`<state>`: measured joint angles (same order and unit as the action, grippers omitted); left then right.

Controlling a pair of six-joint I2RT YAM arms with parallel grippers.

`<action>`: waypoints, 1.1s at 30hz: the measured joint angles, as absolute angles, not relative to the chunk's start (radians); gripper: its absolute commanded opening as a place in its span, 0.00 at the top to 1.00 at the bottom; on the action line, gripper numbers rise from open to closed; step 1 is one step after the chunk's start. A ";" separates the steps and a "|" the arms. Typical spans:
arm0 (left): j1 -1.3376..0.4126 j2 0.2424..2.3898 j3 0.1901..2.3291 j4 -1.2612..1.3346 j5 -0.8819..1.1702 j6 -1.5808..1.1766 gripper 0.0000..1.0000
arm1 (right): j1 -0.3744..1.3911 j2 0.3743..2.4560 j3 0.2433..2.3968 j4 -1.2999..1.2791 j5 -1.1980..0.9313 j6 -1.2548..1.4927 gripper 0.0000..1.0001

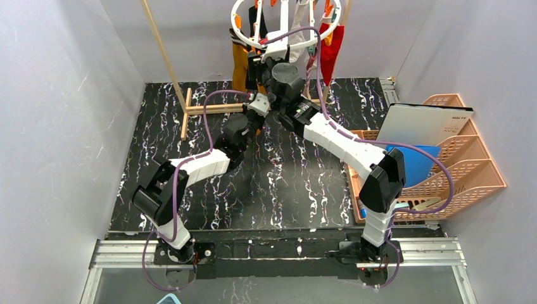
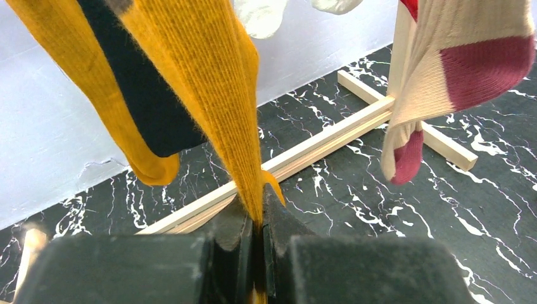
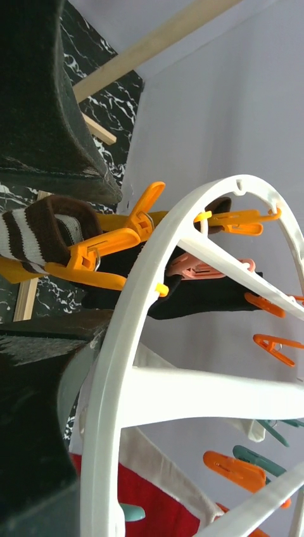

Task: Remove the socks clipped to the hanger

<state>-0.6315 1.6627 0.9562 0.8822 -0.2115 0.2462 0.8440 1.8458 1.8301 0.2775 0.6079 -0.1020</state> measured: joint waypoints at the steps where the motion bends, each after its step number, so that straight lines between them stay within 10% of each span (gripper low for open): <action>1: -0.632 1.663 0.956 0.883 -0.212 0.247 1.00 | 0.845 1.847 1.830 0.286 0.616 -0.110 0.30; 18: -0.632 1.663 0.956 0.882 -0.215 0.261 1.00 | 0.849 1.931 1.845 0.416 0.701 -0.240 0.40; 33: -0.632 1.663 0.956 0.880 -0.224 0.273 1.00 | 0.849 1.934 1.851 0.492 0.711 -0.299 0.82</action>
